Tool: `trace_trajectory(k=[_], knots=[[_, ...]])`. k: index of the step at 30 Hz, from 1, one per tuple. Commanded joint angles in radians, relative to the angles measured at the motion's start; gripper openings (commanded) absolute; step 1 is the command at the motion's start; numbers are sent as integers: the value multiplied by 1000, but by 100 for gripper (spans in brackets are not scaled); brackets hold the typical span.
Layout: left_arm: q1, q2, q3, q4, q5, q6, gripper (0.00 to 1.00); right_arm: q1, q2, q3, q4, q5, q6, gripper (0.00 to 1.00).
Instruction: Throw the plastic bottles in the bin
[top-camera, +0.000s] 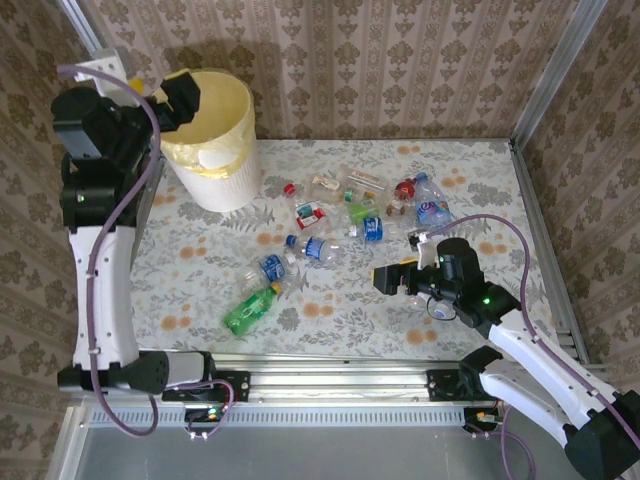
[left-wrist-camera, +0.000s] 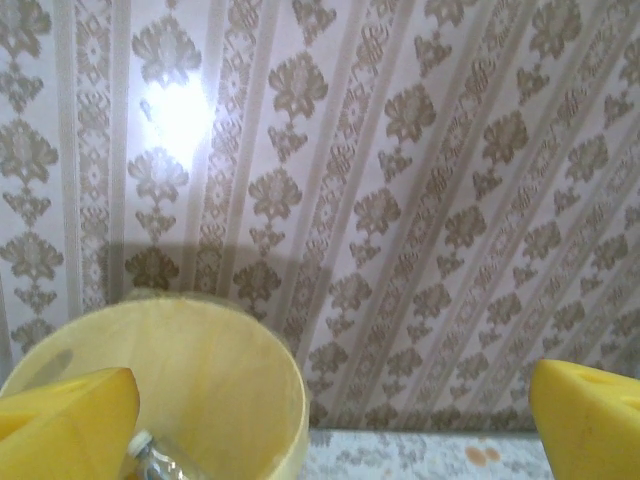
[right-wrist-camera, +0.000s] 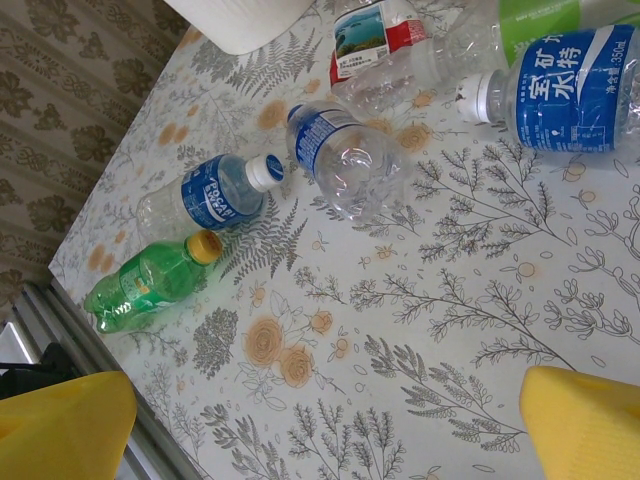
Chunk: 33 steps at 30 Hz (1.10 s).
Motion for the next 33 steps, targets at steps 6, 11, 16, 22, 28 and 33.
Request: trace_trajectory(k=[6, 11, 16, 22, 28, 33], knots=[[-9, -167, -211, -158, 91, 102, 100, 8, -15, 6, -44, 4, -9, 100], [-10, -248, -318, -259, 162, 126, 100, 8, -20, 8, -48, 9, -11, 100], [-12, -300, -417, -367, 182, 146, 100, 8, -16, 10, -50, 6, -13, 100], [-58, -313, -490, -476, 149, 117, 100, 8, -10, 10, -51, 2, -21, 100], [-184, -301, -568, -544, 20, 59, 100, 8, -2, 0, -41, -4, -21, 100], [-267, -271, -620, -589, -56, 6, 100, 8, 1, -4, -37, -6, -25, 100]])
